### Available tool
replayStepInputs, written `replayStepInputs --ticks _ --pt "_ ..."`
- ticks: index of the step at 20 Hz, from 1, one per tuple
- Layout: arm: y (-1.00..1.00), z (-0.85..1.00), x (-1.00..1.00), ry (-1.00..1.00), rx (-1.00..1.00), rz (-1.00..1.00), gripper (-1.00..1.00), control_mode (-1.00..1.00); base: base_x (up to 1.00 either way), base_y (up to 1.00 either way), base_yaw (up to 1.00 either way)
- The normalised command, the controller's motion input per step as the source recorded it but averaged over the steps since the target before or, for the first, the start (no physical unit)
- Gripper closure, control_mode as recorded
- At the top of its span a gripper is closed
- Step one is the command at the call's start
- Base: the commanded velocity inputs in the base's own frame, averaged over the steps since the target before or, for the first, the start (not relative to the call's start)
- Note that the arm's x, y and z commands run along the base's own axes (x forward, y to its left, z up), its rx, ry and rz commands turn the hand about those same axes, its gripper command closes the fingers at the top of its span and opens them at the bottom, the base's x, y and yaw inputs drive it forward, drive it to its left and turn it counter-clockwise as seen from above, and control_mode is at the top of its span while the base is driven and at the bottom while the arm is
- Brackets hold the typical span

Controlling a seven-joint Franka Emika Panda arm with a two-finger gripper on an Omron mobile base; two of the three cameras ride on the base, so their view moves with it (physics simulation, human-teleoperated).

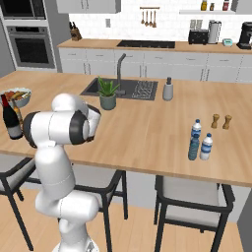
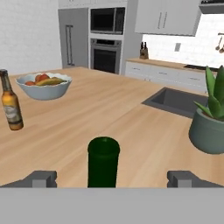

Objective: Move the plastic bottles in the middle to the plastics group, and the glass bottles in the middle to the glass group.

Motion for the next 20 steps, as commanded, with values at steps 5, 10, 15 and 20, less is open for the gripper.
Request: replayStepInputs --ticks 5,10,15,20 --pt "0.00 0.00 0.10 0.00 0.00 0.00 -1.00 -1.00 0.00 0.00 0.00" --pt "0.00 0.00 0.08 0.00 0.00 0.00 -1.00 -1.00 0.00 0.00 0.00" --pt "0.01 0.00 0.06 0.00 0.00 0.00 1.00 -1.00 0.00 0.00 0.00" --pt "0.00 0.00 0.00 0.00 0.00 0.00 1.00 -1.00 0.00 0.00 0.00"
